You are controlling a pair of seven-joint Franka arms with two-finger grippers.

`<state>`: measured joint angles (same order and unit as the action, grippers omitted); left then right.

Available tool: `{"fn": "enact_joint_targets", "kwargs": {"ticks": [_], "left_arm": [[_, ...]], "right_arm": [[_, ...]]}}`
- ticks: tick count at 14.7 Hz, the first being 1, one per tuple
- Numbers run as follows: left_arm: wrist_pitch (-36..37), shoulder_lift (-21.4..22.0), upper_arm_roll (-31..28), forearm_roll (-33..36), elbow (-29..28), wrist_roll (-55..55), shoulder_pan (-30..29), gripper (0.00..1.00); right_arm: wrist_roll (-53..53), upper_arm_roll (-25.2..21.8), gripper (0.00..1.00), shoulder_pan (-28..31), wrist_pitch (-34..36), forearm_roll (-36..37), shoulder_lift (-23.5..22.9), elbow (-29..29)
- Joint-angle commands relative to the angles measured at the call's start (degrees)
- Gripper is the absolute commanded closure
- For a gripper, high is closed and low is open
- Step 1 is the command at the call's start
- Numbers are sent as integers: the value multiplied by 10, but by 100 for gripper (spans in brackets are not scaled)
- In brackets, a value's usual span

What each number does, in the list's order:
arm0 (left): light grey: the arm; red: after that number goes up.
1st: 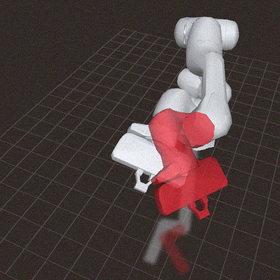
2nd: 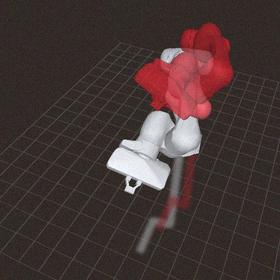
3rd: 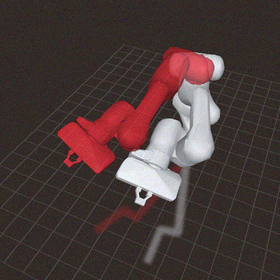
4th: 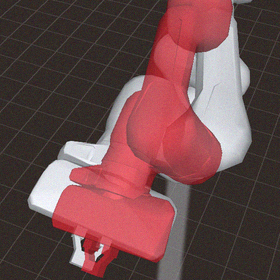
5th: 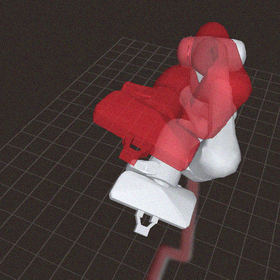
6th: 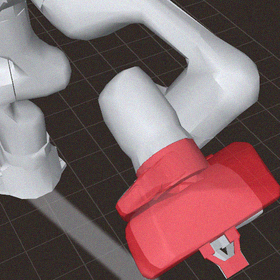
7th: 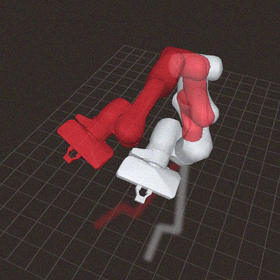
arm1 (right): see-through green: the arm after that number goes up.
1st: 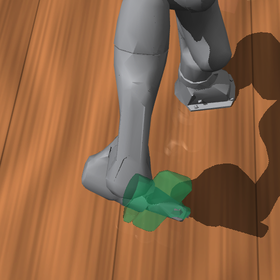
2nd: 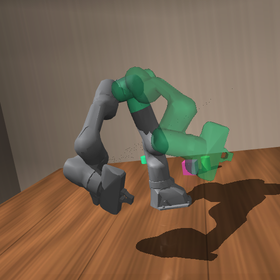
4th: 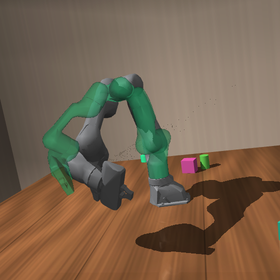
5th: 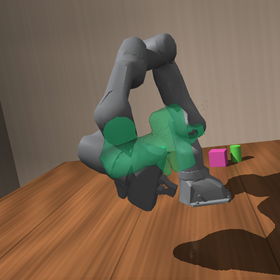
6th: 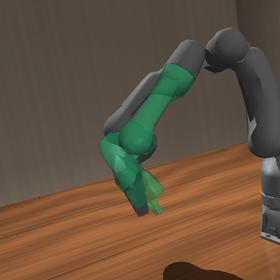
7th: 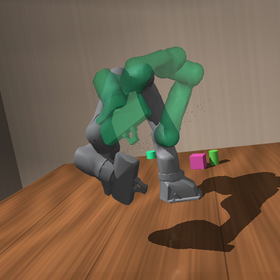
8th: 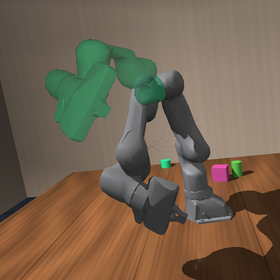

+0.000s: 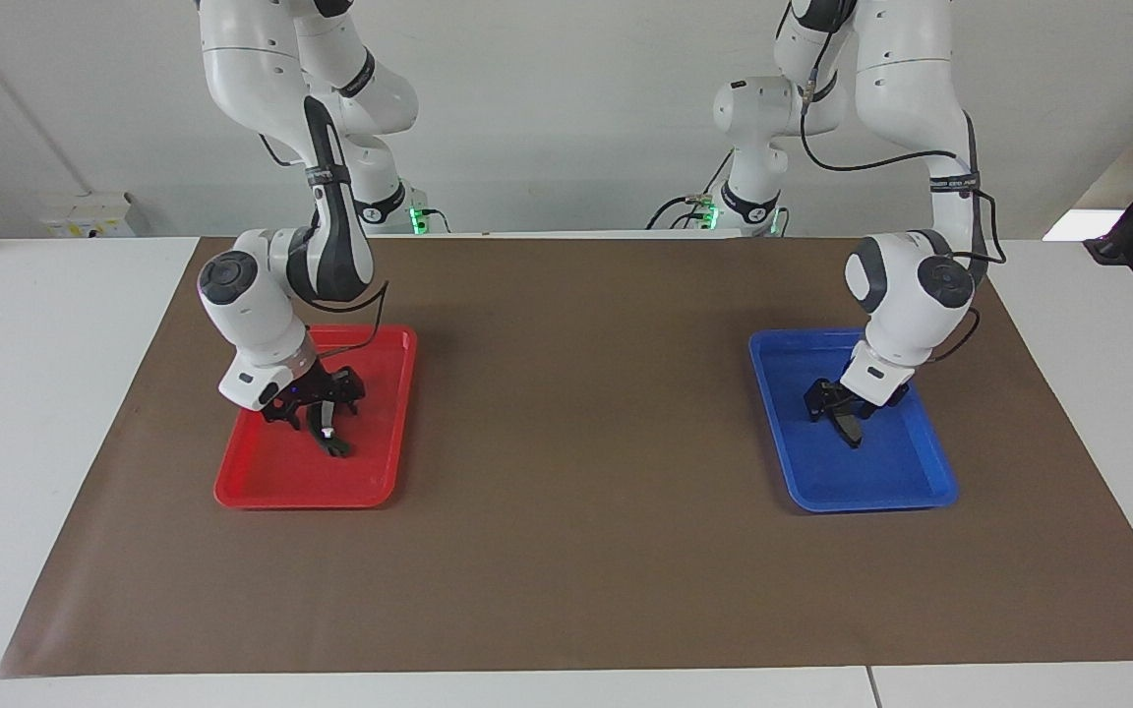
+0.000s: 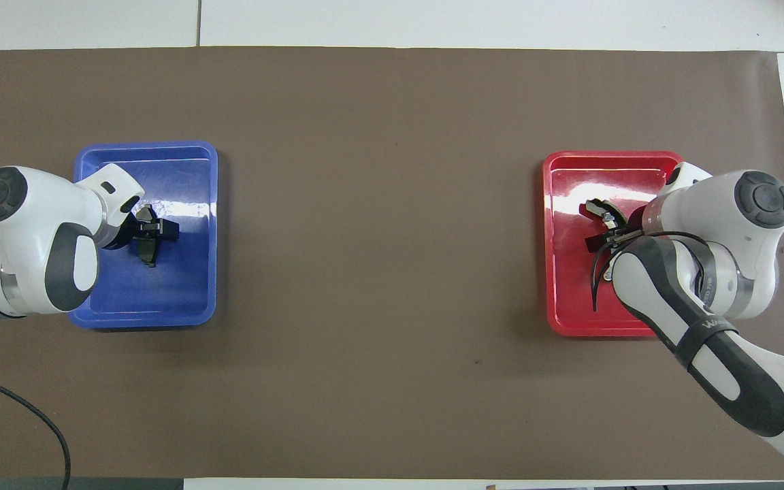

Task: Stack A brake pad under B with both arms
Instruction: 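Lift the dark pad with the left gripper toward the table center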

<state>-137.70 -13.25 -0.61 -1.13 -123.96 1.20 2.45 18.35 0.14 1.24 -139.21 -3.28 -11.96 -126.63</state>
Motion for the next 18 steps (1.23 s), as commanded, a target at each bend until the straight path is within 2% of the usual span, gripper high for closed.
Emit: {"fn": "enact_joint_targets", "kwargs": {"ticks": [1,2,4,6,8,9,10,11,12,13,14,15,18], "left_arm": [[15,13,-3,14,-2,-10,-2,11],[15,13,-3,14,-2,-9,-2,22],[22,16,-3,14,0,-7,-2,64],[40,30,-3,14,6,-7,-2,85],[44,38,-3,14,6,-5,-2,99],[44,39,-3,14,6,-5,-2,99],[45,43,-3,14,8,-6,0,99],[59,51,-2,14,18,-7,6,99],[79,52,2,14,39,-8,10,99],[103,49,3,14,67,-10,20,99],[124,43,3,13,93,-13,43,99],[132,40,3,10,108,-16,62,99],[107,33,3,9,108,-88,140,99]], "right_arm": [[21,4,3,9,37,-16,12,9],[22,4,6,9,43,-16,13,11],[24,3,12,9,39,-16,13,10],[24,3,18,8,36,-15,13,10],[23,3,23,8,34,-15,12,8],[24,3,30,9,32,-15,12,6],[23,3,45,9,31,-15,12,5],[17,3,67,14,31,-15,12,4],[11,3,76,14,32,-15,12,8],[-5,3,95,15,37,-15,12,9],[-9,2,100,15,39,-14,12,10],[-12,2,100,15,44,-14,11,15],[-78,3,100,14,58,-14,16,28]]}}
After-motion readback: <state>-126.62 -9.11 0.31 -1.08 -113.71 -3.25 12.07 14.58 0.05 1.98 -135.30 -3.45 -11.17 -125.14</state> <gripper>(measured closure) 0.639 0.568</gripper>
